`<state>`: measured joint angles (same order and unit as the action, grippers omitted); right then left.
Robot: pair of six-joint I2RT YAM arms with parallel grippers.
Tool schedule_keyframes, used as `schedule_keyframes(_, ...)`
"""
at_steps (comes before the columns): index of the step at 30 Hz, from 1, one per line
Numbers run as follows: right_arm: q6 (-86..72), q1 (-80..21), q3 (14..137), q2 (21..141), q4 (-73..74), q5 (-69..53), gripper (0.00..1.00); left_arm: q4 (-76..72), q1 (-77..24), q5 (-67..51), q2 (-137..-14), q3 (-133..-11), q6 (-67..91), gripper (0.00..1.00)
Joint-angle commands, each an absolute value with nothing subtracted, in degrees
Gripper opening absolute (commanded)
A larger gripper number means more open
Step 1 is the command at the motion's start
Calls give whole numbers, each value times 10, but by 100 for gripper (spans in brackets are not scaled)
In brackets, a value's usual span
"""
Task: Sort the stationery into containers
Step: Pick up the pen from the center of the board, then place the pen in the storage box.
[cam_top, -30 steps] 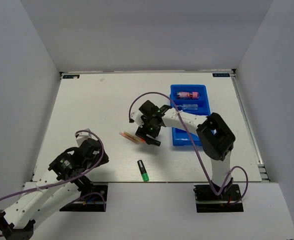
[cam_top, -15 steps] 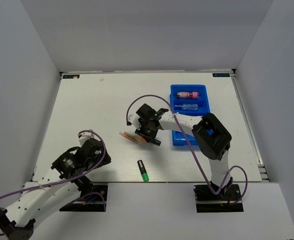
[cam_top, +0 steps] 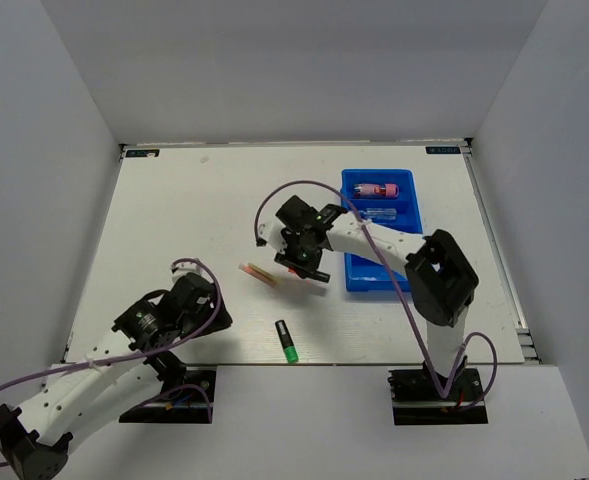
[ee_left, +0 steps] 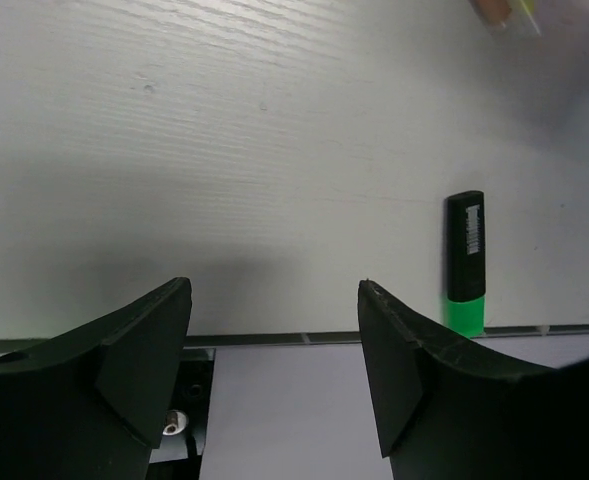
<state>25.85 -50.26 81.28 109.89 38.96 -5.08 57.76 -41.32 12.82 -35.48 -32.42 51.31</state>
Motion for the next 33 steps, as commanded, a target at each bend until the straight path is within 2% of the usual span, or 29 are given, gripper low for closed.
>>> schedule_keyframes(1,289,-500,906,1020,443,-50,0,522,-411,74,-367,-320,472,77)
schedule_keyframes(6,317,-500,926,963,481,-28,0,465,-416,4,-430,-321,435,70)
schedule_keyframes(9,350,-497,891,934,449,79,0,454,-445,2,-475,-339,427,69)
schedule_keyframes(10,356,-490,876,926,447,150,0,454,-450,4,-485,-354,425,69)
schedule_keyframes(14,405,-436,810,870,396,196,0,448,-481,24,-540,-382,417,69)
schedule_keyframes(22,482,-313,715,815,373,110,0,417,-504,25,-592,-392,421,69)
schedule_keyframes(27,585,-258,669,822,377,-29,0,409,-511,24,-613,-400,421,70)
schedule_keyframes(33,706,-214,616,826,331,-125,0,412,-527,30,-644,-418,425,73)
